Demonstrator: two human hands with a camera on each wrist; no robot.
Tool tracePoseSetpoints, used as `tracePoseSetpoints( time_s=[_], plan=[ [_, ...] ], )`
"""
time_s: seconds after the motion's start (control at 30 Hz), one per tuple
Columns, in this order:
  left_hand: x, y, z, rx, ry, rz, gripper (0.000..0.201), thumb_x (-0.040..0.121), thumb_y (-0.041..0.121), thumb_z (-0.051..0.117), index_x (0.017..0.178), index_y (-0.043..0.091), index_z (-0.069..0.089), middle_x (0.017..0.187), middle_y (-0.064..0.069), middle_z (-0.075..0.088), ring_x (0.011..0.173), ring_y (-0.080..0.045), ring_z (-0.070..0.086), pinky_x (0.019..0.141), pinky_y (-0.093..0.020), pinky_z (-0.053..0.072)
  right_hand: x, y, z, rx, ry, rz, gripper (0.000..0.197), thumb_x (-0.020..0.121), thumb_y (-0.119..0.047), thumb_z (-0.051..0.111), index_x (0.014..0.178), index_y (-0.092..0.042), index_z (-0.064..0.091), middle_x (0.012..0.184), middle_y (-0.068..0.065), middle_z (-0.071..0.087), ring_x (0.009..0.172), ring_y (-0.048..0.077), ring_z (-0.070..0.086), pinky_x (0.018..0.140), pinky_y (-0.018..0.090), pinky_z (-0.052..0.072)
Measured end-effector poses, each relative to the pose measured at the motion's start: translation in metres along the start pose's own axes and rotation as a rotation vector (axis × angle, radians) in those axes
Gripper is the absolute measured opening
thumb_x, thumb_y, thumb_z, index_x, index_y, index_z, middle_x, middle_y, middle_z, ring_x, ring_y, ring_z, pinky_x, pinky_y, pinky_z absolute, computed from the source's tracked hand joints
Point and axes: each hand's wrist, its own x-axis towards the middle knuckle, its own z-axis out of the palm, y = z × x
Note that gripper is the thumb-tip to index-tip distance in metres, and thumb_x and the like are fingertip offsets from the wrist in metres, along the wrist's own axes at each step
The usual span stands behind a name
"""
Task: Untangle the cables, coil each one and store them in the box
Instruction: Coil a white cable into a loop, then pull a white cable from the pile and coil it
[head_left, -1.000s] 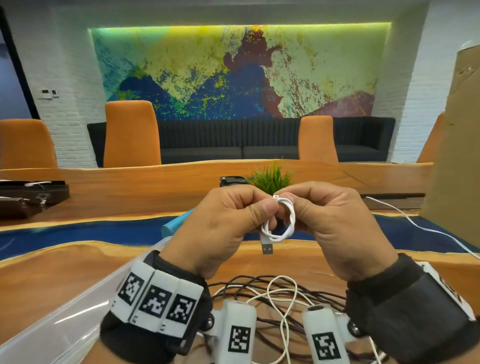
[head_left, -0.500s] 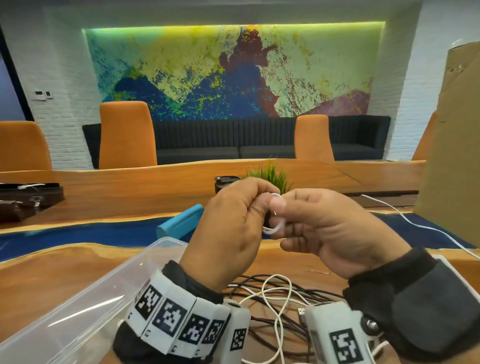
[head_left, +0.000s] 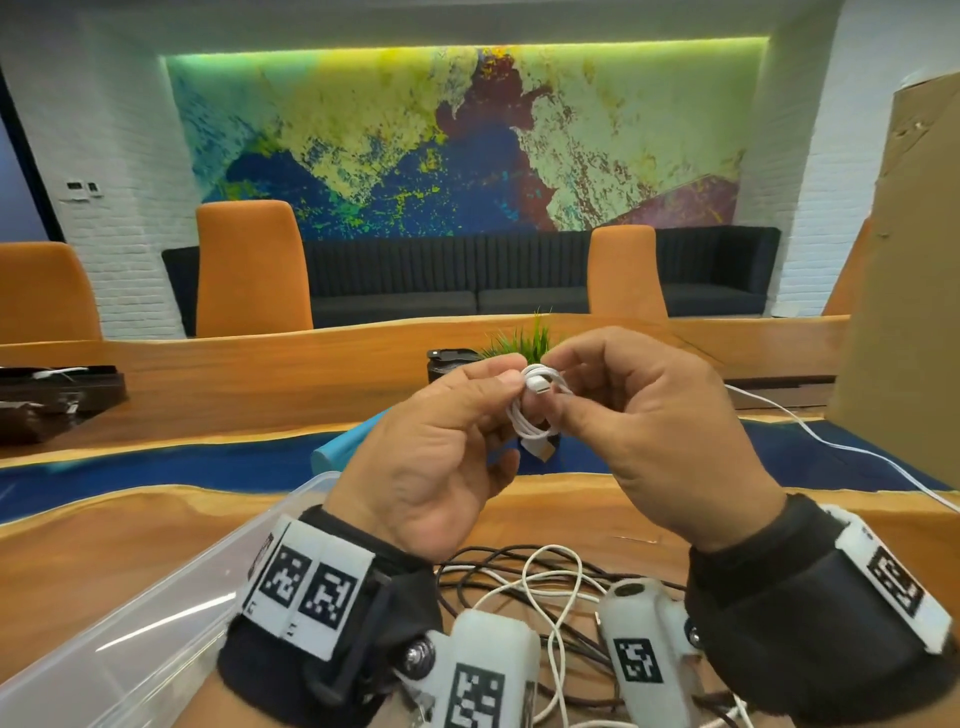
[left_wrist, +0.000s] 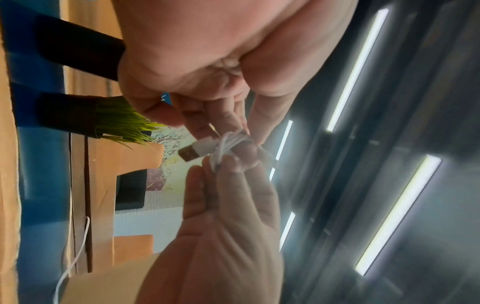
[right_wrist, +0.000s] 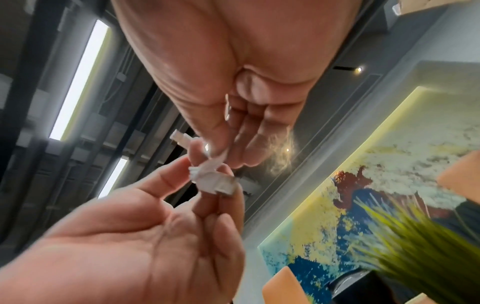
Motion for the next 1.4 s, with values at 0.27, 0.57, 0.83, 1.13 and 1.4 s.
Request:
tracePoseSetpoints(
  time_s=[0.27, 0.57, 0.83, 1.13, 1.4],
  plan=[
    [-0.002, -0.006, 0.006, 0.152, 0.032, 0.179, 0.006, 0.088, 0.019, 0.064, 0.087, 0.019, 0.070, 0.078, 0.001, 0.071, 0.071, -0.008, 0.061, 0.068, -0.026, 0.043, 0.002, 0.002, -0.016, -0.168, -0.016, -0.225, 0.021, 0.083, -0.028, 0.070, 0.101, -0.018, 0.074, 0.090, -0.007, 0.070, 0.086, 0.013, 0.066, 0.071, 0.024, 0.055],
    [-0.006, 0.000, -0.006, 1.104, -0.058, 0.724, 0.019, 0.096, 0.013, 0.061, 0.101, 0.031, 0.063, 0.092, 0.012, 0.070, 0.086, -0.003, 0.068, 0.075, -0.029, 0.058, 0.003, -0.007, -0.018, 0.143, -0.164, 0.372, 0.019, 0.093, -0.020, 0.062, 0.090, -0.004, 0.070, 0.076, 0.012, 0.068, 0.063, 0.019, 0.057, 0.053, 0.029, 0.050],
    [0.002, 0.001, -0.014, 1.152, -0.046, 0.627, 0.019, 0.088, 0.053, 0.065, 0.104, 0.042, 0.064, 0.093, 0.014, 0.071, 0.081, -0.004, 0.066, 0.076, -0.029, 0.057, -0.006, -0.005, -0.100, -0.149, 0.107, 0.372, 0.020, 0.089, -0.017, 0.070, 0.087, 0.003, 0.072, 0.075, 0.015, 0.069, 0.055, 0.012, 0.053, 0.047, 0.022, 0.042],
    [-0.017, -0.012, 0.011, 1.511, -0.350, 0.342, 0.014, 0.084, 0.052, 0.066, 0.093, 0.042, 0.069, 0.083, 0.021, 0.068, 0.079, 0.005, 0.062, 0.073, -0.030, 0.053, -0.104, 0.083, -0.188, -0.442, -0.221, 0.983, 0.004, 0.086, 0.001, 0.069, 0.086, -0.001, 0.067, 0.077, 0.021, 0.066, 0.049, 0.017, 0.056, 0.047, 0.026, 0.049],
    [-0.020, -0.025, -0.035, 1.941, -0.549, 0.038, 0.013, 0.092, 0.027, 0.065, 0.102, 0.028, 0.072, 0.084, 0.012, 0.063, 0.082, -0.011, 0.058, 0.075, -0.027, 0.047, -0.115, 0.107, -0.177, -0.882, -0.363, 0.786, 0.018, 0.067, -0.004, 0.083, 0.080, -0.011, 0.074, 0.050, -0.006, 0.066, 0.043, 0.019, 0.062, 0.053, 0.034, 0.056]
  ],
)
